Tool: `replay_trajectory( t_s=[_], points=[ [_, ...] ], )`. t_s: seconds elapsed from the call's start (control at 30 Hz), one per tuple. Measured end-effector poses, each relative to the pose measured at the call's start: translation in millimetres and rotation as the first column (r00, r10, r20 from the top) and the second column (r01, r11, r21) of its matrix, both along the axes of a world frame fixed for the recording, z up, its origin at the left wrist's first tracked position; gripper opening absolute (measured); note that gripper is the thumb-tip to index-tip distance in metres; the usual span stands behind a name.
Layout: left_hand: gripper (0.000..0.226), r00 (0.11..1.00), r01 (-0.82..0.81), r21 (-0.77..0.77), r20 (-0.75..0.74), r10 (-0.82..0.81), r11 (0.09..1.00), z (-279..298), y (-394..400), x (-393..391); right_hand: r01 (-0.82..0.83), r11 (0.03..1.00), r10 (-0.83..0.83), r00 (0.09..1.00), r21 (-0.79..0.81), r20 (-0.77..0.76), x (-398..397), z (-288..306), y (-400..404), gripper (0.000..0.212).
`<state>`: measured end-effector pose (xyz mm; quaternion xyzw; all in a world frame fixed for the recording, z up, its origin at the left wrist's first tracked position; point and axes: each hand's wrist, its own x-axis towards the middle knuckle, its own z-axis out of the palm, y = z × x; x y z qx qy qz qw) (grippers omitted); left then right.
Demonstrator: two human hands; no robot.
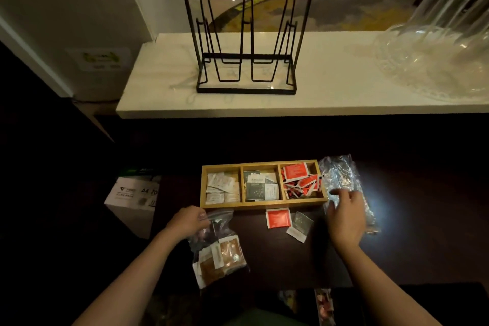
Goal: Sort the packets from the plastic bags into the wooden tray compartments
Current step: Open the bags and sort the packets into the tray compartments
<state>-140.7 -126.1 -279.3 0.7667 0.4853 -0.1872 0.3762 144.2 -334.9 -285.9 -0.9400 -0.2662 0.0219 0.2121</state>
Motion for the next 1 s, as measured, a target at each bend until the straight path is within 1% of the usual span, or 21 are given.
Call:
replay_trajectory(
  t_s=[0.1, 0.17, 0.2, 0.23, 0.3, 0.33, 0.4, 0.43, 0.47, 0.5, 0.53, 0.6, 0.63, 0.7, 0.77, 0.83, 0.87, 0.93, 1.0],
  points=[
    [0.017, 0.987, 0.021, -0.172, 0.158, 0.007, 0.985, 22.3, -1.2, 6.3, -0.148, 0.982, 0.159, 0.983, 0.118, -0.095, -22.7, 12.1, 24.3, 0.021],
    [0.022, 0.968, 0.055, -0.232, 0.250, 0.005, 0.971, 43.3, -2.9, 13.3, -0.299, 0.933, 0.336, 0.924, 0.201, -0.185, -43.4, 20.1, 39.3, 0.015],
    [0.025, 0.957, 0.069, -0.266, 0.289, 0.011, 0.961, 53.5, -4.9, 17.1, -0.378, 0.896, 0.431, 0.867, 0.234, -0.251, -55.6, 25.7, 46.0, 0.013],
    [0.025, 0.944, 0.079, -0.317, 0.329, 0.031, 0.945, 63.6, -7.9, 21.1, -0.447, 0.854, 0.517, 0.789, 0.266, -0.333, -68.5, 32.6, 52.3, 0.012],
    [0.017, 0.914, 0.088, -0.452, 0.392, 0.109, 0.888, 79.6, -15.7, 27.8, -0.527, 0.783, 0.617, 0.598, 0.329, -0.511, -92.4, 48.6, 61.9, 0.010],
    [0.012, 0.902, 0.084, -0.525, 0.402, 0.159, 0.847, 86.3, -19.3, 30.4, -0.532, 0.765, 0.632, 0.514, 0.363, -0.580, -101.7, 56.4, 65.3, 0.009],
    [0.004, 0.882, 0.066, -0.657, 0.391, 0.264, 0.751, 93.3, -23.2, 32.3, -0.462, 0.780, 0.610, 0.412, 0.422, -0.678, -110.1, 68.1, 69.2, 0.005],
    [0.001, 0.868, 0.059, -0.699, 0.388, 0.309, 0.712, 94.9, -23.7, 33.0, -0.407, 0.804, 0.581, 0.384, 0.433, -0.717, -110.7, 74.2, 70.3, 0.003],
    [0.003, 0.854, 0.051, -0.722, 0.389, 0.344, 0.690, 95.2, -24.1, 33.7, -0.354, 0.826, 0.554, 0.363, 0.438, -0.750, -109.7, 78.0, 70.4, 0.004],
    [0.005, 0.843, 0.034, -0.724, 0.390, 0.369, 0.689, 94.7, -24.8, 34.6, -0.315, 0.841, 0.534, 0.351, 0.440, -0.769, -108.6, 81.3, 70.5, 0.006],
    [0.005, 0.834, 0.004, -0.709, 0.391, 0.389, 0.705, 92.5, -26.1, 36.4, -0.288, 0.851, 0.521, 0.355, 0.440, -0.776, -106.9, 83.4, 70.2, 0.006],
    [0.006, 0.820, -0.072, -0.653, 0.391, 0.417, 0.754, 87.6, -31.3, 41.4, -0.294, 0.854, 0.518, 0.401, 0.429, -0.756, -104.2, 86.3, 69.4, 0.002],
    [0.006, 0.813, -0.100, -0.631, 0.394, 0.429, 0.769, 85.4, -34.5, 44.8, -0.307, 0.852, 0.521, 0.425, 0.423, -0.741, -103.7, 86.7, 68.8, 0.005],
    [0.006, 0.794, -0.147, -0.590, 0.408, 0.450, 0.794, 81.4, -40.5, 51.5, -0.348, 0.848, 0.525, 0.461, 0.399, -0.715, -102.4, 86.5, 67.8, 0.018],
    [0.003, 0.774, -0.202, -0.553, 0.415, 0.478, 0.808, 77.0, -44.4, 57.0, -0.433, 0.830, 0.546, 0.504, 0.351, -0.669, -102.3, 85.5, 67.1, 0.030],
    [0.006, 0.766, -0.241, -0.522, 0.415, 0.491, 0.818, 73.0, -47.8, 62.1, -0.532, 0.797, 0.590, 0.588, 0.285, -0.552, -104.2, 83.3, 66.0, 0.037],
    [0.006, 0.766, -0.257, -0.503, 0.415, 0.491, 0.825, 71.8, -49.9, 64.5, -0.564, 0.786, 0.609, 0.633, 0.254, -0.478, -105.7, 82.5, 65.8, 0.036],
    [0.007, 0.756, -0.290, -0.469, 0.422, 0.500, 0.834, 69.9, -53.9, 68.9, -0.581, 0.783, 0.619, 0.696, 0.223, -0.362, -108.0, 82.0, 65.2, 0.030],
    [0.008, 0.737, -0.312, -0.457, 0.437, 0.516, 0.833, 70.1, -57.1, 71.4, -0.573, 0.792, 0.610, 0.733, 0.209, -0.303, -107.9, 83.6, 66.1, 0.027]
  ],
)
